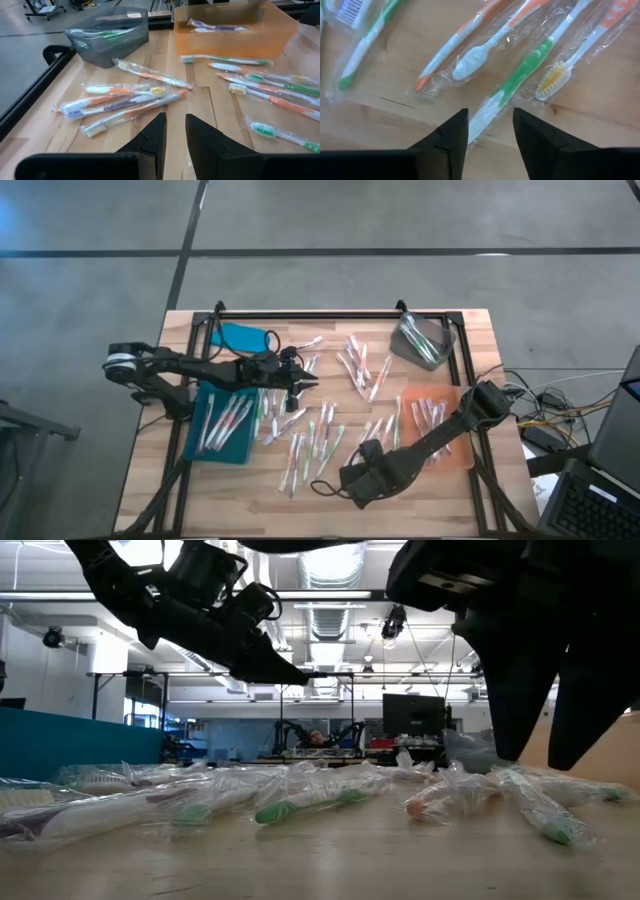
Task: Pick & Place Toothbrushes
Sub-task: Put the green toothbrush into the black bin
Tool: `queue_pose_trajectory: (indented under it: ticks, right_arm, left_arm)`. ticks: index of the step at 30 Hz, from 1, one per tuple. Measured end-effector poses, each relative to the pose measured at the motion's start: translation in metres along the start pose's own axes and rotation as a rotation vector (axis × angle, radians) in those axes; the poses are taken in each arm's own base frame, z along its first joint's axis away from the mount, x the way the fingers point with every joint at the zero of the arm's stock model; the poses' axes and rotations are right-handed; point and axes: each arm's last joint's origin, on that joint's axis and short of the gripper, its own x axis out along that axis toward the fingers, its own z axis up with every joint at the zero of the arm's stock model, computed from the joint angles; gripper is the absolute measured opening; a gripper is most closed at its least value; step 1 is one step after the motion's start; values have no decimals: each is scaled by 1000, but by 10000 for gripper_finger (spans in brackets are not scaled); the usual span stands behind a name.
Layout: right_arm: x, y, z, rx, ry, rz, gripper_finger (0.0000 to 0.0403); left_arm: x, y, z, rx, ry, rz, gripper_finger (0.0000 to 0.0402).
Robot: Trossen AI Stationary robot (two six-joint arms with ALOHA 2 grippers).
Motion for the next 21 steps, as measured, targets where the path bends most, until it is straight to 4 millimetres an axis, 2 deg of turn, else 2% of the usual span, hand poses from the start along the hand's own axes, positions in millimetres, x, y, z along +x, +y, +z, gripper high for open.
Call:
queue_pose_trajectory:
  ticks: [11,21]
  right_arm:
    - [10,-4,-1,20,8,24,172]
    - [26,-13,-2,22,15,42,126]
  left_arm:
    - [0,0,0,-1,5,0,74]
    - [0,0,-1,-5,10,0,74]
